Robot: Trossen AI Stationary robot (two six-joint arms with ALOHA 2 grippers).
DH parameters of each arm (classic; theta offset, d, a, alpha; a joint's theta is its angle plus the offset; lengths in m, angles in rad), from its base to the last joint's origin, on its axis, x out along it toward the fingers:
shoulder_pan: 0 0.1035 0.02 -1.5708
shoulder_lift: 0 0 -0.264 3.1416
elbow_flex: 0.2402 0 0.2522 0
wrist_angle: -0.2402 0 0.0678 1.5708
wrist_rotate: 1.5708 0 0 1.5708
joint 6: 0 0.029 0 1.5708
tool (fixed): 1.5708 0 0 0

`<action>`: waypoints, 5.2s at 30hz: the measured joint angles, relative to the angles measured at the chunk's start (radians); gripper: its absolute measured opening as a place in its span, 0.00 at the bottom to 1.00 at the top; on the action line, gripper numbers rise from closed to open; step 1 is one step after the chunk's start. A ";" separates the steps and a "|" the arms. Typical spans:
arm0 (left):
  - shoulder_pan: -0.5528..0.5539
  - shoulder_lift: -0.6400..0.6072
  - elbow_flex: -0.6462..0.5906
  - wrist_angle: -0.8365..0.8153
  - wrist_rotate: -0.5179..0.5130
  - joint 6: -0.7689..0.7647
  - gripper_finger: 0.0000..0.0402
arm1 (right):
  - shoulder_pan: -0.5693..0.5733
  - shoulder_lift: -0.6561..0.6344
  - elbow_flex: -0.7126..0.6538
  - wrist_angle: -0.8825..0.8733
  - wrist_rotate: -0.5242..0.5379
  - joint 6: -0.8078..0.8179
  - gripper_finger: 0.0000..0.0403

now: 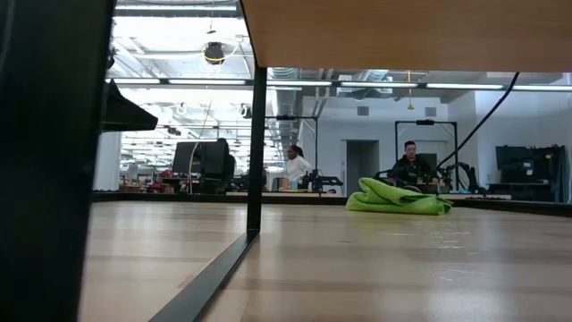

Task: Stack small to large cups/mugs on shelf
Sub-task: Put the pink mug on the shelf, then return to Home Position

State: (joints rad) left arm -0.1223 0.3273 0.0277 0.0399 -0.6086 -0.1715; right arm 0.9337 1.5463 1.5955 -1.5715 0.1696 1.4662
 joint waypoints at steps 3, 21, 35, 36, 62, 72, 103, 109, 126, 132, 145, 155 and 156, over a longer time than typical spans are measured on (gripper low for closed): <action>0.000 0.000 0.000 0.000 0.000 0.000 0.46 | 0.000 0.000 0.000 0.000 0.003 0.000 0.09; 0.000 0.000 0.000 0.000 0.003 -0.010 0.46 | 0.000 -0.003 0.003 0.001 0.007 0.001 0.22; 0.000 0.000 0.000 0.000 0.005 -0.009 0.46 | 0.000 -0.003 0.003 0.001 -0.008 0.002 0.45; 0.000 0.000 0.000 0.000 0.005 -0.009 0.46 | 0.000 -0.003 0.003 0.001 -0.008 0.002 0.47; 0.000 0.000 0.000 0.000 0.005 -0.009 0.46 | 0.002 -0.005 0.004 0.001 -0.065 -0.036 0.57; 0.000 0.000 0.000 -0.001 0.027 -0.009 0.46 | -0.009 -0.043 0.005 0.001 -0.035 -0.060 0.56; 0.000 0.000 0.000 0.005 0.027 -0.009 0.46 | -0.037 -0.372 0.004 0.005 0.749 -0.701 0.56; 0.000 0.000 -0.002 0.014 0.027 -0.009 0.46 | -0.063 -0.414 0.004 0.001 1.025 -0.917 0.56; 0.000 0.000 -0.002 0.020 0.013 0.043 0.46 | -0.451 -0.792 -0.095 0.000 1.292 -1.083 0.56; 0.000 0.000 -0.002 0.021 0.013 0.059 0.46 | -0.512 -0.909 -0.305 0.008 1.391 -1.027 0.56; 0.000 0.000 0.000 0.094 -0.009 0.243 0.46 | -0.535 -1.045 -0.576 0.012 1.402 -0.729 0.56; 0.000 0.000 0.000 0.093 -0.009 0.230 0.46 | -0.535 -1.070 -0.675 0.007 1.400 -0.639 0.56; 0.000 0.000 0.000 0.093 -0.008 0.232 0.46 | -0.535 -1.075 -0.681 0.006 1.401 -0.627 0.56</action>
State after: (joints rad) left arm -0.1219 0.3275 0.0277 0.1329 -0.6171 0.0609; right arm 0.3985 0.4714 0.9145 -1.5654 1.5706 0.8387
